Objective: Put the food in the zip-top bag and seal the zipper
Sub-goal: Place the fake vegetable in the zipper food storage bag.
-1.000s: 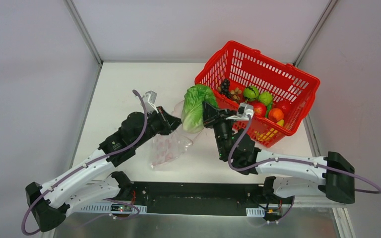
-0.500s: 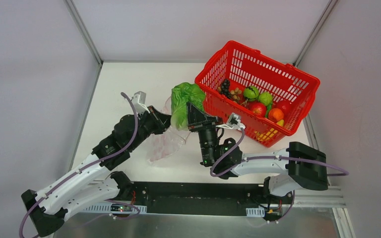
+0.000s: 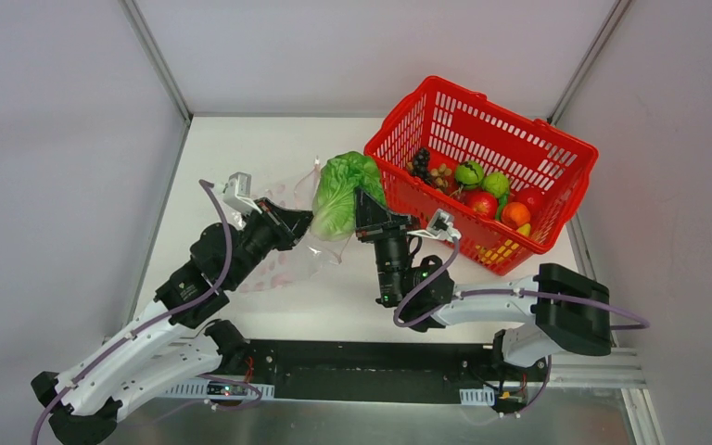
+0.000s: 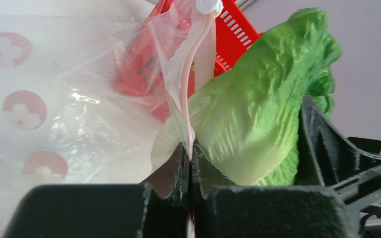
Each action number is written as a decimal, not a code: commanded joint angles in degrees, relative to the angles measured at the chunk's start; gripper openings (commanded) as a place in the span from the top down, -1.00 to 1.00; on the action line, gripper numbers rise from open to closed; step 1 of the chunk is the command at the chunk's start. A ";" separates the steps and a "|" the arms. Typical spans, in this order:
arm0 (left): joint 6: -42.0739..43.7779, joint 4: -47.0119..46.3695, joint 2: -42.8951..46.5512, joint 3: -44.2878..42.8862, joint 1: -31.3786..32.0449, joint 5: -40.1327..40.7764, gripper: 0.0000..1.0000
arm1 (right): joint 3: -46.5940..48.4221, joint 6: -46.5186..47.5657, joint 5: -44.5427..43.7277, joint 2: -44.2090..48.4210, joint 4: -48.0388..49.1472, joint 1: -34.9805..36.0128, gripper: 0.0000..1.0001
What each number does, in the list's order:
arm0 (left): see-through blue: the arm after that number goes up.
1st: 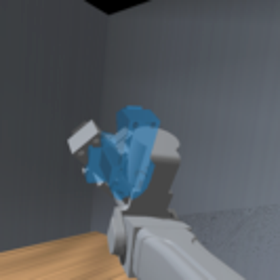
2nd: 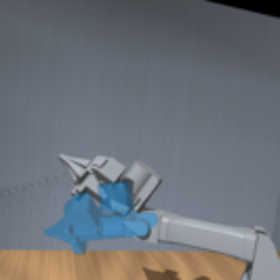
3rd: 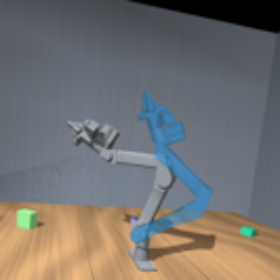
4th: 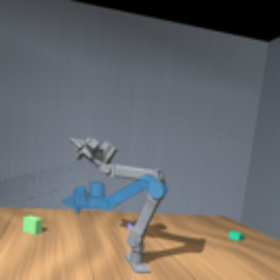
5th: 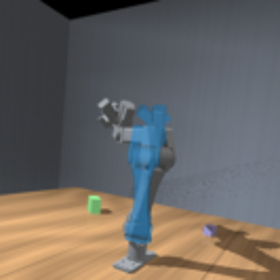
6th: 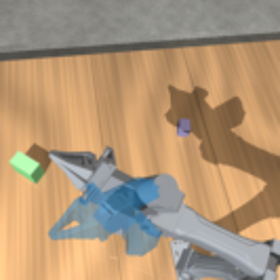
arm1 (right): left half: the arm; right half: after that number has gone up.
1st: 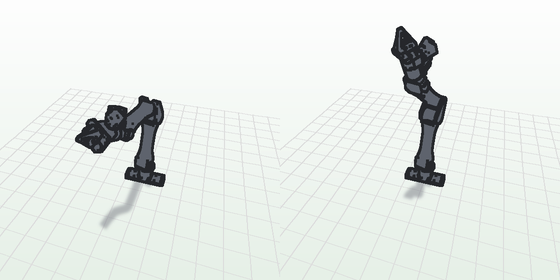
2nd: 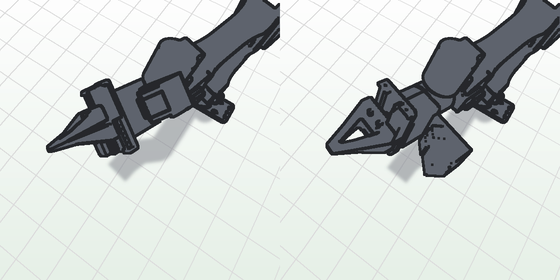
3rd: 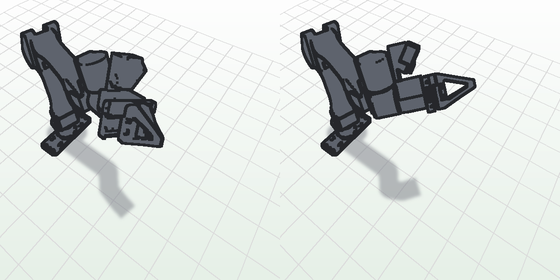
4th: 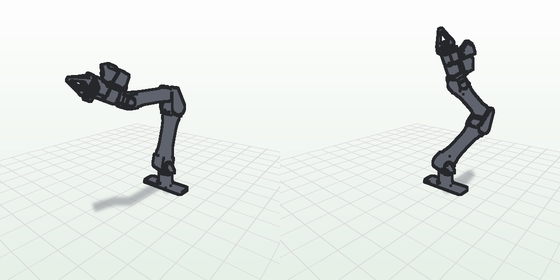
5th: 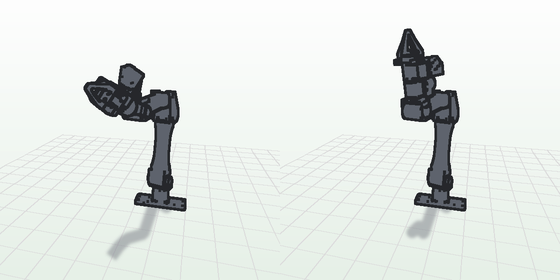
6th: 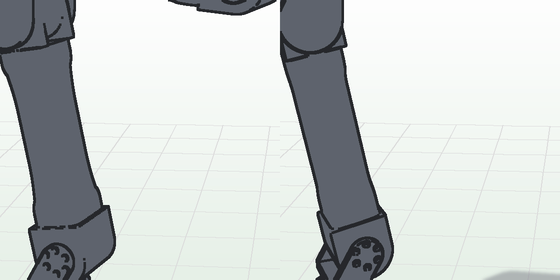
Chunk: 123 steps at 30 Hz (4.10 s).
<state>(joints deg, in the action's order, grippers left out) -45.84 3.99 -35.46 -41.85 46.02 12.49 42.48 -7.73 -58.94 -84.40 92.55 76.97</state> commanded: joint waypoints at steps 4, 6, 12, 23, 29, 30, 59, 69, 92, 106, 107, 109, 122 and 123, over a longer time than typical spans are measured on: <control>-2.43 -11.88 1.76 -2.66 0.64 -4.63 1.00 | -1.36 -0.84 1.54 -0.96 6.28 0.42 1.00; -2.30 -11.55 2.01 -2.45 0.60 -4.00 1.00 | -1.64 -0.84 1.54 -0.74 6.32 0.29 1.00; -1.72 -9.80 1.81 -3.22 0.65 -3.76 1.00 | -2.50 -0.84 1.54 -0.26 6.32 -0.94 1.00; -1.42 -2.67 -5.35 -8.30 0.61 -7.14 1.00 | -5.90 23.85 -19.06 2.82 6.28 -2.89 1.00; -2.17 -3.24 -9.22 -8.09 0.65 -7.09 1.00 | -7.51 20.93 -14.83 5.49 6.32 -1.27 1.00; -1.99 -3.18 -9.48 -7.75 0.65 -6.31 1.00 | -8.25 20.03 -13.17 6.41 6.32 -0.96 1.00; -0.68 -9.81 -7.81 -4.82 -1.71 -6.10 1.00 | -6.29 11.42 25.38 21.05 -38.56 -4.58 1.00; 6.55 -1.60 -10.28 -9.66 -2.35 -7.36 0.87 | -3.35 10.68 37.64 22.11 -55.56 -9.84 1.00; 17.47 12.34 -19.97 -15.05 -2.34 -11.72 1.00 | 0.90 13.03 66.31 20.17 -74.73 -18.29 1.00; 19.30 13.25 -20.00 -12.99 -2.36 -10.54 1.00 | 9.12 10.08 78.81 8.53 -86.78 -23.64 0.96; 19.44 12.79 -20.04 -12.66 -2.35 -11.12 1.00 | 10.09 9.08 80.99 7.76 -87.63 -24.17 0.94; 19.68 10.84 -19.92 -11.72 -2.34 -12.00 1.00 | 12.70 8.78 83.70 5.86 -90.84 -24.52 0.91; 22.50 9.68 -21.14 -12.44 -2.34 -8.53 1.00 | 12.40 8.03 68.58 8.35 -90.58 -24.61 1.00; 23.15 9.22 -21.82 -13.56 -2.34 -9.73 1.00 | 12.68 7.10 63.75 8.68 -90.42 -24.61 1.00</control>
<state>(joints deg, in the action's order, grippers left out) -26.13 19.79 -56.69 -52.29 44.18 0.75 52.73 2.37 17.93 -78.00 3.64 51.83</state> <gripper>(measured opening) 0.009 0.110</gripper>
